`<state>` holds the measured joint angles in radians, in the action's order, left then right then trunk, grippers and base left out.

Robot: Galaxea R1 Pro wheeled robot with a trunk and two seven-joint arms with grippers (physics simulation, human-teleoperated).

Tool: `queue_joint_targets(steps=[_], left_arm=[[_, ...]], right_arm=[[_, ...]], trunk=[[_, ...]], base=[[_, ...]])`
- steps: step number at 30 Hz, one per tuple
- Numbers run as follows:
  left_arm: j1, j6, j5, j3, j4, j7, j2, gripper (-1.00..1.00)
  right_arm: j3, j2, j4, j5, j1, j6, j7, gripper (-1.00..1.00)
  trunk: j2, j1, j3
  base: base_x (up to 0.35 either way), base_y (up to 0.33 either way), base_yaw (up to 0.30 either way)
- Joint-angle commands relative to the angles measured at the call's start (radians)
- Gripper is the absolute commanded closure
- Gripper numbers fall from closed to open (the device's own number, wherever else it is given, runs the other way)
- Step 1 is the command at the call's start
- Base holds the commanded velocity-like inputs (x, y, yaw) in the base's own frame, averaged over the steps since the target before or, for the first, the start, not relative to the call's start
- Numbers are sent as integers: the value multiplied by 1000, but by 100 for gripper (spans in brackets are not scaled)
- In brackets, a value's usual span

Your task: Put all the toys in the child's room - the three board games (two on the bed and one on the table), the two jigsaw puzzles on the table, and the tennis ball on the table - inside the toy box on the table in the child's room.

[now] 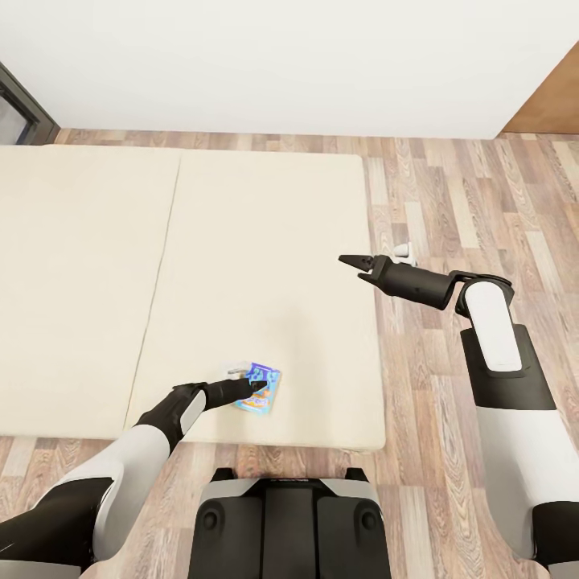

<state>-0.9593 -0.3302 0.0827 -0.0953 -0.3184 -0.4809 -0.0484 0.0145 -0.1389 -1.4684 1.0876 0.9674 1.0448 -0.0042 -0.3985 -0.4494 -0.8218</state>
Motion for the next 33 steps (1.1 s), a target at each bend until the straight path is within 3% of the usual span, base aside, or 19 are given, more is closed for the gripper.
queue_joint_targets(steps=[1,33], left_arm=[[-1,-10,6,-7,-1,-2,-1,-100],[0,-10,6,-7,-1,-7,0,-100]], right_arm=[[1,-1,0,0,1,2,0,-100],[1,-1,-1,0,1,2,0,-100]], trunk=[[-2,-1,-1],[-2,-1,16]], base=[[-13,-18,0],[-8,-10,0]])
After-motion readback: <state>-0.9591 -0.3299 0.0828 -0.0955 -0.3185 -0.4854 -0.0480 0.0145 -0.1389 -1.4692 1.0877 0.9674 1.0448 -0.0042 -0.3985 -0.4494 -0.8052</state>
